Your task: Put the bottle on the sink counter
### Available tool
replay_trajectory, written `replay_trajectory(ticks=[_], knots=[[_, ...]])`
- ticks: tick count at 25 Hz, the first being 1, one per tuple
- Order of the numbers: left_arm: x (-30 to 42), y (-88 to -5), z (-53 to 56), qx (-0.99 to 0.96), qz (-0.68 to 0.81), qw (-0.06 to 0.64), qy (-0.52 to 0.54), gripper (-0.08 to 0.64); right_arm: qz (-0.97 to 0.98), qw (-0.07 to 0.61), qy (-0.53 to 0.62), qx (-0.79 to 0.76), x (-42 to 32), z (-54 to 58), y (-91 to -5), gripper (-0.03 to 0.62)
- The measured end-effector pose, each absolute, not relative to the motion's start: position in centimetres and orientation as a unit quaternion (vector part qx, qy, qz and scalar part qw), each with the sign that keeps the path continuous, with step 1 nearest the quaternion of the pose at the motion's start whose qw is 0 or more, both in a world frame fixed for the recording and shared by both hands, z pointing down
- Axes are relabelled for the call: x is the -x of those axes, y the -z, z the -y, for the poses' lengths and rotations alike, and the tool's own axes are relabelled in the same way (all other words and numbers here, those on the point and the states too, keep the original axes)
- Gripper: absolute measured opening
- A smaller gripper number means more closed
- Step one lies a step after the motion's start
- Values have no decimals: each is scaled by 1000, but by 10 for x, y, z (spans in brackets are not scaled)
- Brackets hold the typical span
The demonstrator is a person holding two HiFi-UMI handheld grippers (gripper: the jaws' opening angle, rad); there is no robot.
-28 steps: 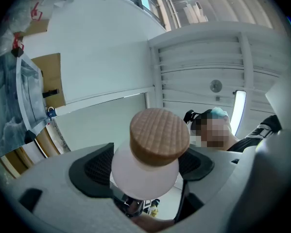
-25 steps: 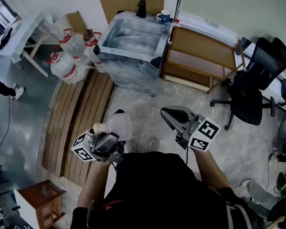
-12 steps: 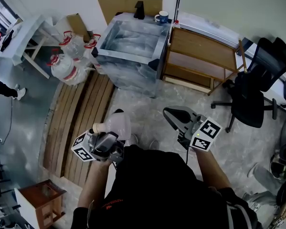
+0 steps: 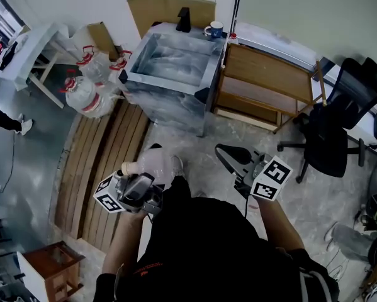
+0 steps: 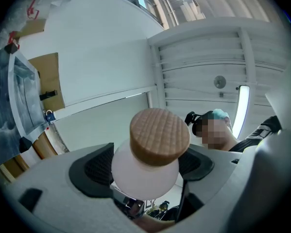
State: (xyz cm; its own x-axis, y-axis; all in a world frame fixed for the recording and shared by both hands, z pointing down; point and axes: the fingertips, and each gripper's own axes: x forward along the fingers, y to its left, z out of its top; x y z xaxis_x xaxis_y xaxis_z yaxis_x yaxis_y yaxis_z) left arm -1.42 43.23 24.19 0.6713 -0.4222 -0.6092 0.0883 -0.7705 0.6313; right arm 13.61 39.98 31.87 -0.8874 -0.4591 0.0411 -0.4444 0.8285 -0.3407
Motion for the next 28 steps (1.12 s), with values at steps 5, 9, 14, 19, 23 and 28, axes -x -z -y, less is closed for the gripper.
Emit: replay_trajectory(ticks=[5,9,14,19,23,28], knots=[[19,-249,-402,-852,96,322,401,379,-956,13,170,238,-136,-372,-324,5],[27,-261,-371,-850,96,328,401,379,-955,8,173,240,-127,-343,-333,5],[48,-275,-317,-845,98,341,400,379,-951,3,186,246,-106,-292,-346,5],[78,-284,-245,-840,104,352,398,379,-948,-6,204,245,-73,-227,-355,5],[106,-287,-183,-840,107,360,393,379,-946,-9,215,244,-43,-172,-356,5],[139,-291,-104,-843,104,368,379,379,-942,-17,230,245,-4,-103,-363,5]])
